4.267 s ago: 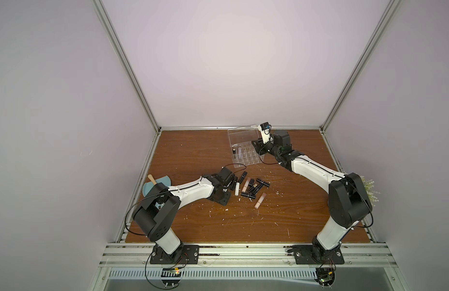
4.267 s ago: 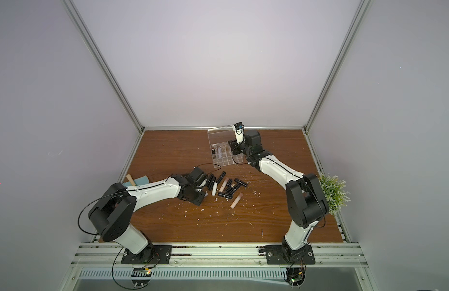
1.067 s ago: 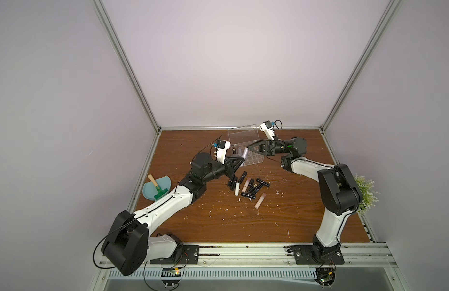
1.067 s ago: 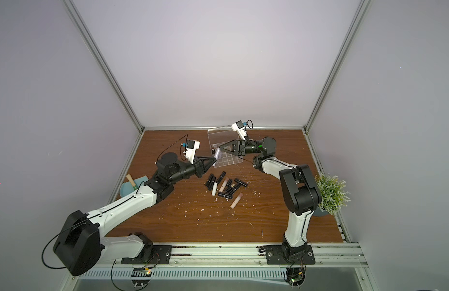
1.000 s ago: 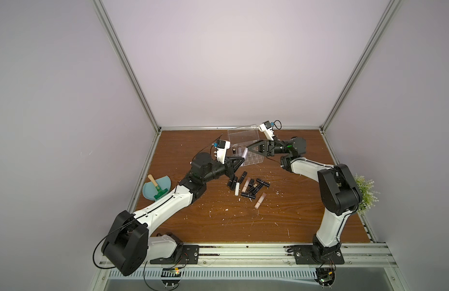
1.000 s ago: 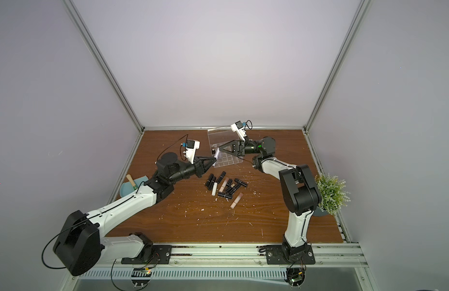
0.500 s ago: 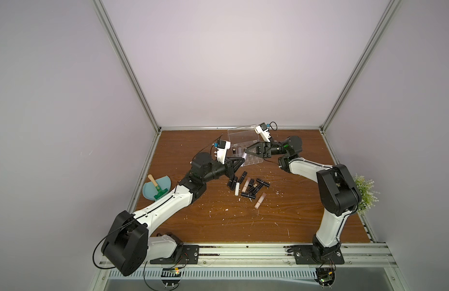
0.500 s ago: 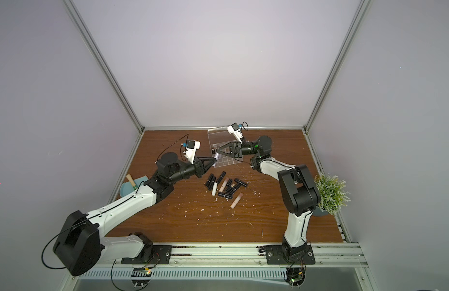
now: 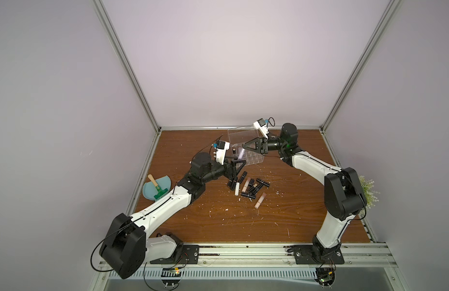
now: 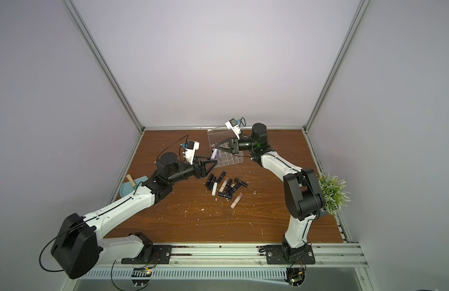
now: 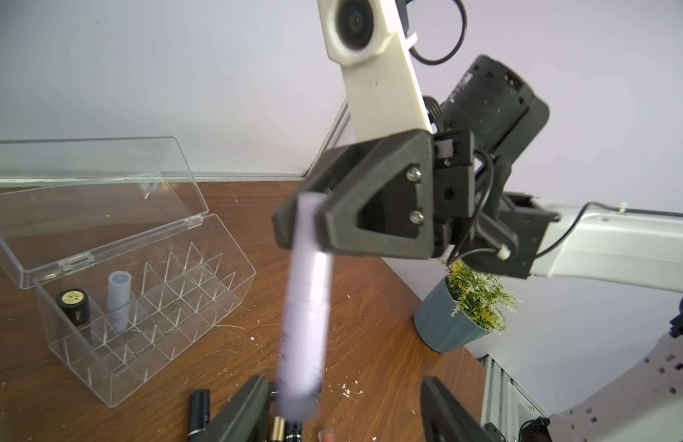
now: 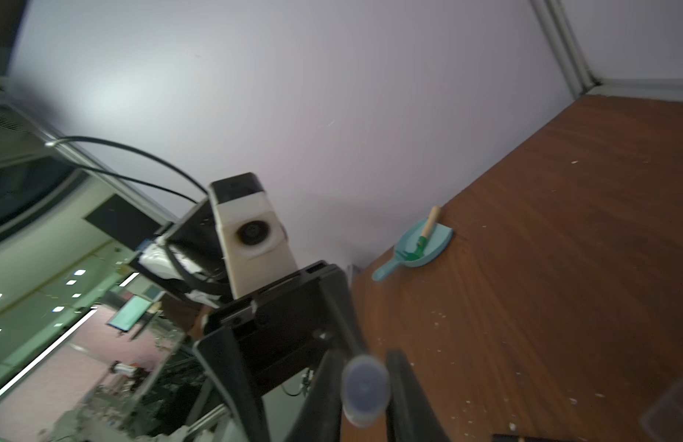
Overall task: Arrange the lipsticks in the organizer
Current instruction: Pick up the lipstick at the center of the board, then place the lipstick in the storage box.
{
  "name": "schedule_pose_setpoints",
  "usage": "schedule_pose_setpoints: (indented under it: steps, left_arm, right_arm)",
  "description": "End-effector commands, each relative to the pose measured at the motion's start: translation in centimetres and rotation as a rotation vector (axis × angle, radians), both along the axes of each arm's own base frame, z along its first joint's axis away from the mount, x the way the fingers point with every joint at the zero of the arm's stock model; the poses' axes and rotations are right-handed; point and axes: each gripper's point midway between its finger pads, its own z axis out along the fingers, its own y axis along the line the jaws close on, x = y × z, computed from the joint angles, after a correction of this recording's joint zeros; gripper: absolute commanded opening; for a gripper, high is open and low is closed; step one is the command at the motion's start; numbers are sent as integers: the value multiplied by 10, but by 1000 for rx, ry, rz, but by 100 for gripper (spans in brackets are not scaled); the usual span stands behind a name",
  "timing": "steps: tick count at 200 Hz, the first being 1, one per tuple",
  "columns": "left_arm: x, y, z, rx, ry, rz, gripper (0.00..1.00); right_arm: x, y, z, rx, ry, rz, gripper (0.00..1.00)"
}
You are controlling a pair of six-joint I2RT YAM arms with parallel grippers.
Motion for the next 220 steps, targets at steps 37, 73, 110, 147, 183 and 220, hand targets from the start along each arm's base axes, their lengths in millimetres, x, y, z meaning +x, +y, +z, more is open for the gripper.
schedule_pose_setpoints:
  steps: [37, 73, 110, 147, 183, 220]
  left_arm:
    - [3, 20, 2, 47, -58, 95, 67]
    - [2, 34, 3, 74, -83, 160, 67]
    - [1, 40, -1, 91, -90, 188, 66]
    - [1, 41, -3, 95, -89, 190, 66]
    - [1, 42, -4, 96, -86, 194, 67]
    - [1, 42, -3, 96, -88, 195, 66]
  right_arm:
    - [56, -13, -55, -290, -84, -321, 7]
    - [93, -18, -70, -393, -149, -501, 7]
    - [113, -19, -73, -481, -282, -698, 8]
    - [119, -16, -79, -535, -366, -779, 8]
    - [126, -18, -89, -575, -401, -821, 8]
    - [127, -24, -92, -587, -418, -851, 8]
